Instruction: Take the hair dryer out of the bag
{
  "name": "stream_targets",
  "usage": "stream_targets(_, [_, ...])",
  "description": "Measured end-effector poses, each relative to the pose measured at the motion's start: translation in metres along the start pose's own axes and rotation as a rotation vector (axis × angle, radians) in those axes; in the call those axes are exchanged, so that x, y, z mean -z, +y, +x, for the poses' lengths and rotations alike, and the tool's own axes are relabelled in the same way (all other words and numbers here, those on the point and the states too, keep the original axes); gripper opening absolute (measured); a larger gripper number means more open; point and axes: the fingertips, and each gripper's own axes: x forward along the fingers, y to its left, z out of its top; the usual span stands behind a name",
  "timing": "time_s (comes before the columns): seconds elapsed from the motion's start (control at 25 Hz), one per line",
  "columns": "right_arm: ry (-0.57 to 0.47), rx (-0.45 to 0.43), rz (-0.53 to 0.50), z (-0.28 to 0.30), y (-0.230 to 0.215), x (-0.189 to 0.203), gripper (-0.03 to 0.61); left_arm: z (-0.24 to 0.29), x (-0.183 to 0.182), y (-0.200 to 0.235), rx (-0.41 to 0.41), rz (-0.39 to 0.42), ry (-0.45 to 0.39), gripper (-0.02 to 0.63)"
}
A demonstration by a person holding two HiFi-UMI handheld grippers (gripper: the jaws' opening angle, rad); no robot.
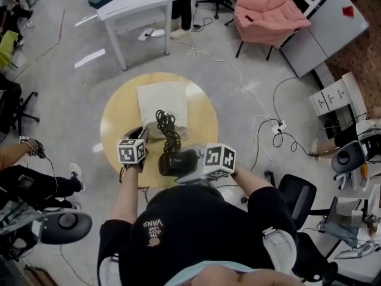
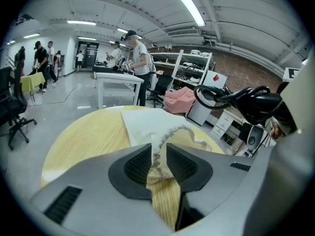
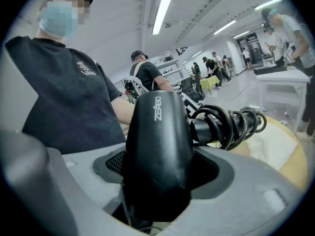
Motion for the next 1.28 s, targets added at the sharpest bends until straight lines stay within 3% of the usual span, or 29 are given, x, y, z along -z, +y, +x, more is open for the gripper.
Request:
stream_targets(0.84, [-0.321,0.146,0.073,-0.012,-0.031,-0.062,0.353,-0.073,-0.040,-0.043,0.089,0.113,-0.218,0.091])
stream_targets(1.28, [-0.498,0.147,0.134,-0.028,-0.024,-0.083,0.353,-0.100,-0.060,-0.072,0.109,0.160,-0.317,0.035])
